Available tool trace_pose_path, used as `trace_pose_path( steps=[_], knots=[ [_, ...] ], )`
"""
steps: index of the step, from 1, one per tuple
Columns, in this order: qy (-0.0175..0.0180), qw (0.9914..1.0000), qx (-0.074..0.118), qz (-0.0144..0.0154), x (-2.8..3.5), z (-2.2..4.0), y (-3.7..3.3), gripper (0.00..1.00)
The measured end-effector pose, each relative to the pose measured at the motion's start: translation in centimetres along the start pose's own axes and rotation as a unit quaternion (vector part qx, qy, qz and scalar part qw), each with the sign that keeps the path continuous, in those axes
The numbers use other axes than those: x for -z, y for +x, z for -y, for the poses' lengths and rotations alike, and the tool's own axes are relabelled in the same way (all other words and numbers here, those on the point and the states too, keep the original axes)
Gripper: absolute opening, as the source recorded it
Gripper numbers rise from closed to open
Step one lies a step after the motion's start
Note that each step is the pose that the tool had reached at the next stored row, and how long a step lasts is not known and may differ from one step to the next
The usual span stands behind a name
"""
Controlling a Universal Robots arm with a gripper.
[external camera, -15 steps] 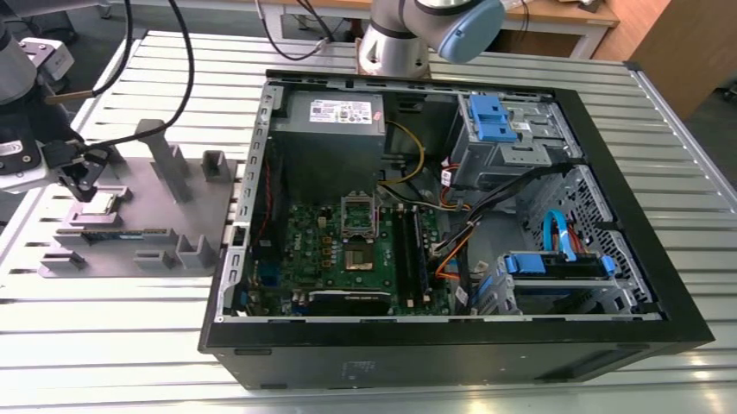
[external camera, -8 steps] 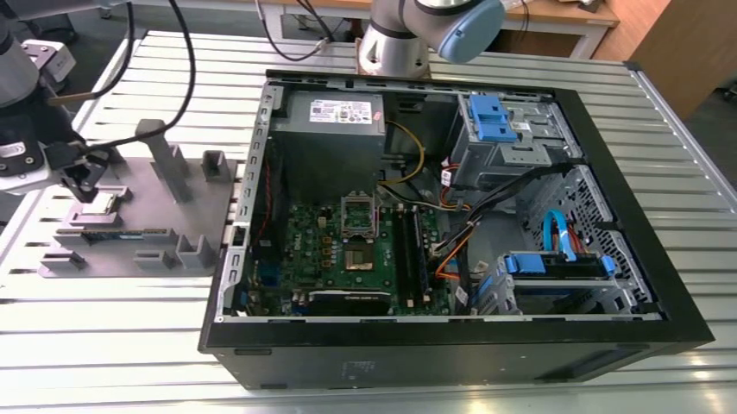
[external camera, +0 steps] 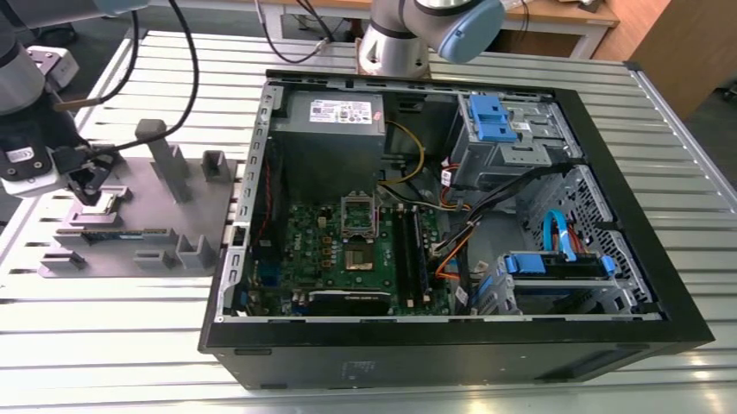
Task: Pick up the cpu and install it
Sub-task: 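Pick up the cpu and move it towards the insertion slot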
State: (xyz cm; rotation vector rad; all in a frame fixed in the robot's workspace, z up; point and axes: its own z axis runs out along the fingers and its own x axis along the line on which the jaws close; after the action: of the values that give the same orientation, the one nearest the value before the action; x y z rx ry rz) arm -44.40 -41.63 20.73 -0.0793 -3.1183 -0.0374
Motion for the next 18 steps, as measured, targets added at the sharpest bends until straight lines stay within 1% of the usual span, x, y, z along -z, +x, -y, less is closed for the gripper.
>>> trace_pose_path(
  steps=[6,11,18],
  knots=[
    [0.0,1.0,0.0,0.0,-0.28,-0.22,0.01,0.11],
    [0.0004,1.0,0.0,0.0,-0.37,-0.47,0.02,0.11],
    [0.0007,1.0,0.0,0.0,-0.39,-0.52,0.02,0.11]
  ],
)
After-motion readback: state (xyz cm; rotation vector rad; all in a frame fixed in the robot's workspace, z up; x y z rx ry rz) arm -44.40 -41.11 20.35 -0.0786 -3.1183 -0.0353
